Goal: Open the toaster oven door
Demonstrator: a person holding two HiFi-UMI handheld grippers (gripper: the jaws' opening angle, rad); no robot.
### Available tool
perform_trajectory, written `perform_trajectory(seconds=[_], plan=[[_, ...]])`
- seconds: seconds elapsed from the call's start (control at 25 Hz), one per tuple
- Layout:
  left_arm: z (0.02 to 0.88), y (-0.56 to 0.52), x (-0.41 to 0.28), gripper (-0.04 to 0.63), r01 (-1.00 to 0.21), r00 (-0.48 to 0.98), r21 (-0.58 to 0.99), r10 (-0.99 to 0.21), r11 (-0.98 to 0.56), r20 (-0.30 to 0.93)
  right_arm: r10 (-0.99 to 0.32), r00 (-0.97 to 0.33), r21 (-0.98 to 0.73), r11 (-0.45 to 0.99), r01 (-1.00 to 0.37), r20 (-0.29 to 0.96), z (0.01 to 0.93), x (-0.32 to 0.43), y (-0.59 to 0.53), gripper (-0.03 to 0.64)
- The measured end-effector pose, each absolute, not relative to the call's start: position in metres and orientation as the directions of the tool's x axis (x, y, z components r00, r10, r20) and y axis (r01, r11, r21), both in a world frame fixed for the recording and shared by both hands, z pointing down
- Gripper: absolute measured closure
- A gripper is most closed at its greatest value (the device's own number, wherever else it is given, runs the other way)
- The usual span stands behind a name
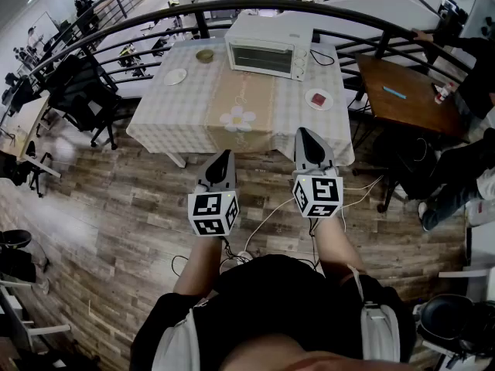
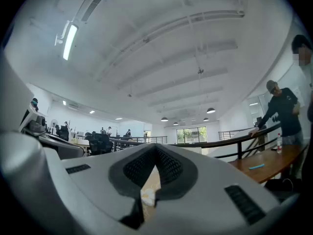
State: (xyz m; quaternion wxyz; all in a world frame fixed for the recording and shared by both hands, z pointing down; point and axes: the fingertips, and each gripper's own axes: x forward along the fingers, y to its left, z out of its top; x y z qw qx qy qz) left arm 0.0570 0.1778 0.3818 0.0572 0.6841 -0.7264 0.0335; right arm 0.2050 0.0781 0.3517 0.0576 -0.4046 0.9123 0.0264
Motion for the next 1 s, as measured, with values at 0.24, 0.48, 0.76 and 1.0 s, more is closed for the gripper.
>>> perform_trajectory(seconds=[0.24, 0.48, 0.76, 1.0], plan=[[0.382, 0.189, 0.055, 0.580, -0.997, -0.065, 0.032, -0.990, 0.070, 0.126, -0.732, -0.667, 0.014, 0.672, -0.740, -0.140, 0.348, 0.203, 0.090, 0.615], [0.380, 0.195, 0.045, 0.580, -0.996, -0.073, 0.034, -0.990, 0.077, 0.120, -0.739, -0.654, 0.003, 0.663, -0.749, -0.162, 0.344, 0.197, 0.095, 0.614], [0.382, 0.194, 0.026, 0.580, -0.997, -0.063, 0.045, -0.991, 0.068, 0.115, -0.747, -0.646, 0.003, 0.654, -0.757, -0.156, 0.344, 0.180, 0.095, 0.614], [0.387, 0.194, 0.002, 0.580, -0.998, -0.035, 0.053, -0.994, 0.041, 0.106, -0.759, -0.634, 0.004, 0.641, -0.768, -0.149, 0.348, 0.157, 0.100, 0.614]])
